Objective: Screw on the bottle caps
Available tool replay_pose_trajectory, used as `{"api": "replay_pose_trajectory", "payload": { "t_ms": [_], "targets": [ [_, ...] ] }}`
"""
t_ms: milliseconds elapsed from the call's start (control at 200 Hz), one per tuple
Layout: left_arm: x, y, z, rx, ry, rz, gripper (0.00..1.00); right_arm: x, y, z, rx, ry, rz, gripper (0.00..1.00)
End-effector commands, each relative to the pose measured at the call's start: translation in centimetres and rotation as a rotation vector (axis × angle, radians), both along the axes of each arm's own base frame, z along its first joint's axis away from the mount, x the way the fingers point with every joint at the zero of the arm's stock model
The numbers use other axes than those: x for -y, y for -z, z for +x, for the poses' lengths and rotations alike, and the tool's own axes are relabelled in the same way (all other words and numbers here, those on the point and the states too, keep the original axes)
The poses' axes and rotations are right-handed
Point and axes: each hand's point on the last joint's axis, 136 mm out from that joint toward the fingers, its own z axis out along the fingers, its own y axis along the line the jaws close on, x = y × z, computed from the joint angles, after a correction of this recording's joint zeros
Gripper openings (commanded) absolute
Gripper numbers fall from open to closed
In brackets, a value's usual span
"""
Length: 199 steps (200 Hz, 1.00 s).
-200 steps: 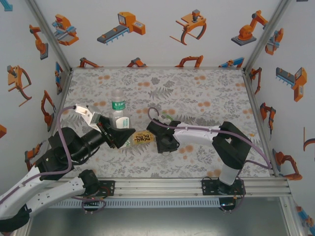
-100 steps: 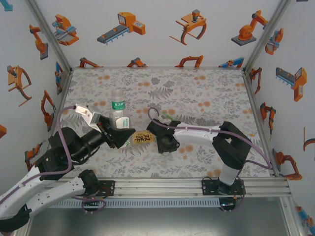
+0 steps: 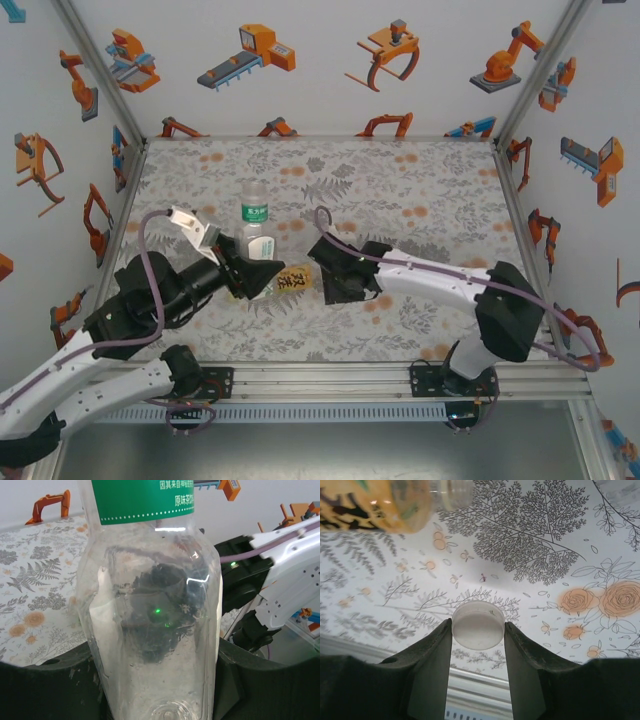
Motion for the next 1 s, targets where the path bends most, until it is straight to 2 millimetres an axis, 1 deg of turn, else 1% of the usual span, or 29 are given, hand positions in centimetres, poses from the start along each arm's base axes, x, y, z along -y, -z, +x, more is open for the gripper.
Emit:
{"api": "replay_pose_trajectory", "payload": {
  "t_ms": [0, 145, 315, 355, 431, 566, 666, 786, 886, 991],
  "targets": [
    [0.8, -1.1, -0.4, 0.014, 0.045, -0.021, 0.00, 1.3, -1.8, -0.5, 0.007, -0.012, 0.021, 0.26],
    [1.8, -0.5, -0.3, 0.013, 0.073, 0.043, 0.00, 2.3, -5.3, -0.3, 0.069, -0.027, 0.085, 0.25],
    [3.6, 0.7, -0.6, 0.015, 0.148, 0.155, 0.00, 2.5, -9.2, -0.6, 0.143, -0.083, 0.175, 0.23],
    [4.0, 1.0, -0.8, 0.020, 0.174, 0.186, 0.00, 2.5, -10.2, -0.7, 0.168, -0.104, 0.191, 0.21],
    [4.8, 1.5, -1.3, 0.026, 0.226, 0.252, 0.00, 3.0, -12.1, -0.5, 0.235, -0.131, 0.202, 0.15],
    [5.6, 2.8, -1.9, 0.035, 0.302, 0.365, 0.00, 3.1, -15.8, -0.7, 0.347, -0.221, 0.250, 0.12],
    [6.0, 3.5, -3.5, 0.096, 0.417, 0.410, 0.00, 2.6, -18.5, -1.7, 0.405, -0.336, 0.307, 0.09],
    [5.7, 4.1, -5.0, 0.169, 0.501, 0.449, 0.00, 1.9, -21.7, -3.6, 0.483, -0.490, 0.398, 0.07],
    [5.2, 4.7, -6.1, 0.222, 0.563, 0.490, 0.00, 2.2, -24.4, -4.9, 0.563, -0.578, 0.452, 0.05],
    [4.6, 5.3, -7.2, 0.270, 0.629, 0.529, 0.00, 2.4, -27.1, -6.8, 0.639, -0.692, 0.509, 0.04]
  ]
}}
